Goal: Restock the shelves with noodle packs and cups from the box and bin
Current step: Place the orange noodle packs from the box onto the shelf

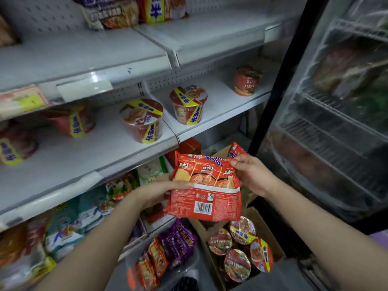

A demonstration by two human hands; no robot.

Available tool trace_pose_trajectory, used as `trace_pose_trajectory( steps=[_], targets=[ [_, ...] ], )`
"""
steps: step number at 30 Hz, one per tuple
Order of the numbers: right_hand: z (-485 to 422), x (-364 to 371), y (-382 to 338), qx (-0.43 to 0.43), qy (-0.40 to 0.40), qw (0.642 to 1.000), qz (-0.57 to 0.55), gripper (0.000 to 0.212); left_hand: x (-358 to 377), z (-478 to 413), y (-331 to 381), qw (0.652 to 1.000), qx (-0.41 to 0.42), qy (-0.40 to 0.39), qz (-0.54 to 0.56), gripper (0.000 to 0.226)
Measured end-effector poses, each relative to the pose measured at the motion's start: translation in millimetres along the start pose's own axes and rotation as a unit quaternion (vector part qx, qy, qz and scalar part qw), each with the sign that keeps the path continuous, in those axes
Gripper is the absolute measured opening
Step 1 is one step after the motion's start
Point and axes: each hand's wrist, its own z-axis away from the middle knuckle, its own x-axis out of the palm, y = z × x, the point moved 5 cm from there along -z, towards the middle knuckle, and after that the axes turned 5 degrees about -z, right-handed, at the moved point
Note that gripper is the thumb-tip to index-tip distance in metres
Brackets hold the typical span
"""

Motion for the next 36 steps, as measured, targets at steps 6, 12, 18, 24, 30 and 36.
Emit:
trace_pose_trajectory(
  steps=[6,12,18,24,30,36],
  targets=[
    [12.6,55.1,-15.5,-0.009,-0.028,0.999,-0.02,0.011,5.4,80.6,8.5,0.994,0.06,0.074,0.06,0.057],
    [23.8,141.7,-32.3,-0.039,-0.057,0.998,0.0,0.012,-35.0,157.0,-1.8,0.968,0.099,0.196,0.125,0.065],
    [37.4,220.1,-58.3,-0.172,0.032,0.976,0.126,0.032,-88.7,238.2,12.8,0.924,0.146,0.328,0.13,0.075],
    [96.1,315.3,-66.9,-0.49,0.079,0.836,0.233,0.036,-131.6,333.7,51.0,0.808,0.242,0.533,-0.067,0.053],
    [115.0,422.3,-62.9,-0.418,-0.06,0.883,0.204,0.076,-146.1,393.2,74.8,0.709,0.213,0.649,-0.176,0.05],
    [128.8,447.2,-81.3,-0.308,-0.166,0.937,0.019,0.056,-120.4,409.1,88.5,0.712,0.233,0.598,-0.285,0.058]
  ],
)
